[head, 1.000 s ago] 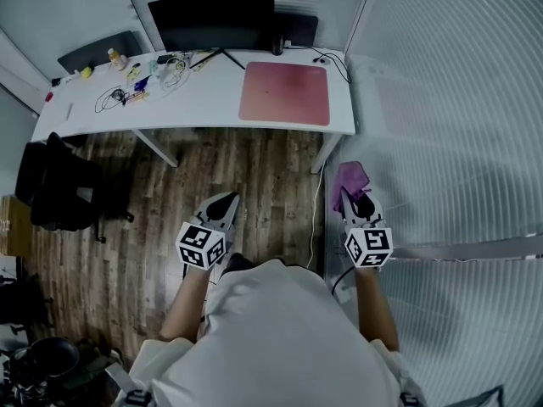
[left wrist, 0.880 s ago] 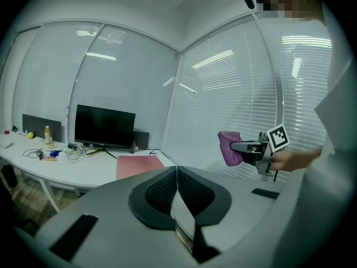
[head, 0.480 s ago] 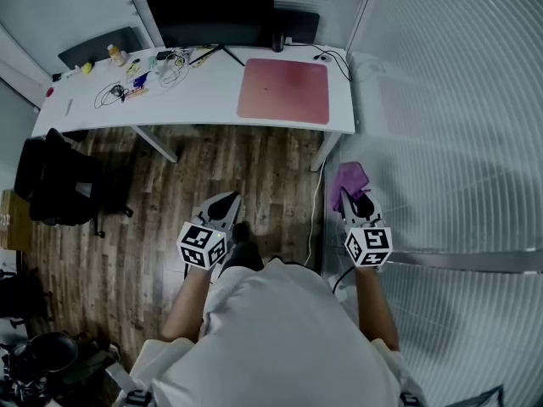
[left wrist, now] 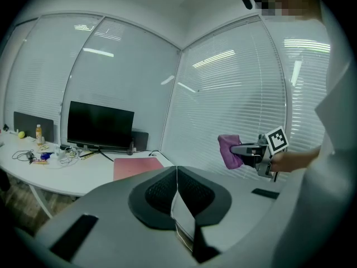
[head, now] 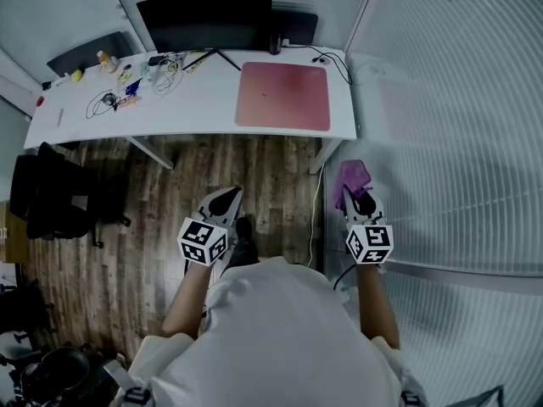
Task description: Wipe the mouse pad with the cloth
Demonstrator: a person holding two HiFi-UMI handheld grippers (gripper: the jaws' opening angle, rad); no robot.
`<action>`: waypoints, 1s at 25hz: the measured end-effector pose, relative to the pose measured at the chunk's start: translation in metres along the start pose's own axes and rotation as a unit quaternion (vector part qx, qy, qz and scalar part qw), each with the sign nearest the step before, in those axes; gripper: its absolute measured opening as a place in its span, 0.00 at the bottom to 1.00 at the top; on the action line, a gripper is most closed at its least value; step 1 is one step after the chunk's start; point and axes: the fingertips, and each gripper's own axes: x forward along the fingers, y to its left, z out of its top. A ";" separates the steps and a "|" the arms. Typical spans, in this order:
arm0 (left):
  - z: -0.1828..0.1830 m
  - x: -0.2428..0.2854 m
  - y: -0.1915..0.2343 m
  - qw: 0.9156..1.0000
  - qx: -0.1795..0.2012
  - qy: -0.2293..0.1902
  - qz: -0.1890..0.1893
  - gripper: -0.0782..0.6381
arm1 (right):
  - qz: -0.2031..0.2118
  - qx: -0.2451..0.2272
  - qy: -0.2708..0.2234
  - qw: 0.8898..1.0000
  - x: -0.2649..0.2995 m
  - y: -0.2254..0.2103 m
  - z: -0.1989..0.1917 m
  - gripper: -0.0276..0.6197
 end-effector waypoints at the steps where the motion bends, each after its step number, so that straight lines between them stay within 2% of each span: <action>1: 0.003 0.004 0.005 1.000 0.002 0.000 -0.003 0.13 | -0.003 0.001 0.000 1.000 0.006 0.000 0.002 0.25; 18: 0.044 0.059 0.121 0.999 0.007 0.016 -0.052 0.13 | -0.051 0.011 0.025 0.998 0.115 0.022 0.030 0.25; 25: 0.047 0.086 0.167 0.997 0.001 0.023 -0.079 0.13 | -0.073 0.012 0.049 0.996 0.155 0.035 0.024 0.25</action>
